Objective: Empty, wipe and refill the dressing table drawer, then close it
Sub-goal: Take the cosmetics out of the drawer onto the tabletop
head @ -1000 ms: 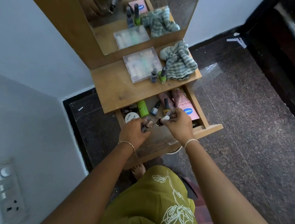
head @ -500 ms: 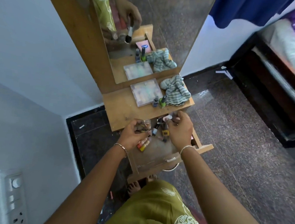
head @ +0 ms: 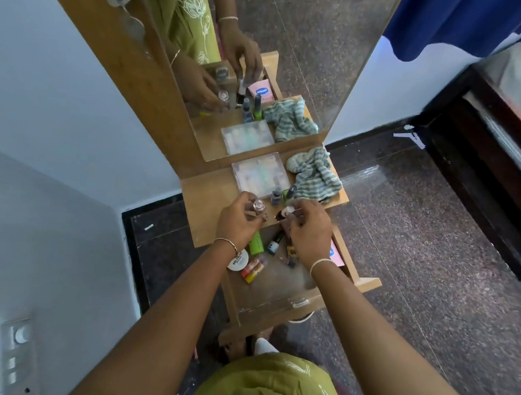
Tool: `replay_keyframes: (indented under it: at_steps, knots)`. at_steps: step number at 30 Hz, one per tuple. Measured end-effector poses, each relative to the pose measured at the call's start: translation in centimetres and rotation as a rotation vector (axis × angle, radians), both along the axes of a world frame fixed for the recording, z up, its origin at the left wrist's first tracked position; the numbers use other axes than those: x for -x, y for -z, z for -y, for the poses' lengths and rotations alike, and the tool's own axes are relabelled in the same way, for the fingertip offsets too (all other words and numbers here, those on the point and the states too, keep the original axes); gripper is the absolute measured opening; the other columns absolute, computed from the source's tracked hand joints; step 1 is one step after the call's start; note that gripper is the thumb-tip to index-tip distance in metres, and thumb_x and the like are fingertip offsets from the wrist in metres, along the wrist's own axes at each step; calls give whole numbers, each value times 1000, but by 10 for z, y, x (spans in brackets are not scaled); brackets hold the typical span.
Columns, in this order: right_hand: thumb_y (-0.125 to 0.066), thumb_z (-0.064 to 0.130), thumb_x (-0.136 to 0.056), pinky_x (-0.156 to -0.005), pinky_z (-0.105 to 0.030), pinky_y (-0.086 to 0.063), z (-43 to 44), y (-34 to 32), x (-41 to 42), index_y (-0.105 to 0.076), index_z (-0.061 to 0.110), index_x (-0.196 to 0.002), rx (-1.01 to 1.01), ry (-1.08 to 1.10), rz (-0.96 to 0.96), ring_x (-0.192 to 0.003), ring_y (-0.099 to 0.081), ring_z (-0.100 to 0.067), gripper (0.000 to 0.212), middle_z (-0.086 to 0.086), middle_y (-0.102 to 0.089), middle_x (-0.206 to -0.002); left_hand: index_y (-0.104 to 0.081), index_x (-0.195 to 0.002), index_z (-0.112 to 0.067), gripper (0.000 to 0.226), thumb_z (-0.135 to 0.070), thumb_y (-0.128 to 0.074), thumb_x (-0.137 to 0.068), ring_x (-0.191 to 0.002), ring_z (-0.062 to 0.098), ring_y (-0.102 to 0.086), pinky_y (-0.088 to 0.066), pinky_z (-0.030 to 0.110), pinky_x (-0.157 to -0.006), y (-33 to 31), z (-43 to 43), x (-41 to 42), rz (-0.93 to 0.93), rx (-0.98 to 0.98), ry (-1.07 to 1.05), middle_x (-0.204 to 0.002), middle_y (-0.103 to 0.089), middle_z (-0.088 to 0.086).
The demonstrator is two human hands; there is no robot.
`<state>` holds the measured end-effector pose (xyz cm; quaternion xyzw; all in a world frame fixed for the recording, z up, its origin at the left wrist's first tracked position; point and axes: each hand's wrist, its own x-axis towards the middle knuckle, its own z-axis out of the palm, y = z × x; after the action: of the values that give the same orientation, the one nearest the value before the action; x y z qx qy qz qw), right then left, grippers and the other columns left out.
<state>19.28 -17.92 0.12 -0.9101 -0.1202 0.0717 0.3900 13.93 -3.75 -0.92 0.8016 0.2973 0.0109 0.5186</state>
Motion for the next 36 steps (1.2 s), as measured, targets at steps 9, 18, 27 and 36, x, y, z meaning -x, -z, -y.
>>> replay_keyframes:
  at_steps: [9,18,27,36]
  knots:
    - [-59,3,-87,-75,-38,-52,-11,13,-7,-68,12,-109,92,-144,67,-90,-59,-21,25,-2,-57,-107,-61,-89,-19,23,-7,-74,-73,-71,11,-64,-49,21,-64,13,-1,-29,-47,-103,-57,-83,-67,-2]
    - [-57,8,-91,-76,-44,-52,-15,19,-12,-68,9,-113,120,-145,57,-91,-60,-25,25,-5,-57,-111,-65,-89,-17,22,-3,-66,-73,-83,20,-65,-54,32,-69,24,-3,-32,-51,-156,-39,-86,-70,4]
    - [-62,7,-86,-76,-45,-53,-11,18,-9,-65,9,-113,111,-156,51,-93,-61,-26,27,-5,-55,-116,-66,-91,-16,23,-7,-72,-72,-79,12,-65,-44,17,-64,26,2,-28,-52,-166,-30,-88,-71,0]
    - [-70,14,-81,-64,-35,-50,22,18,7,-59,10,-101,157,-105,48,-83,-59,-22,23,-2,-57,-109,-60,-98,-13,28,-12,-74,-74,-82,18,-63,-52,30,-73,21,8,-1,-9,-161,-86,-92,-66,4]
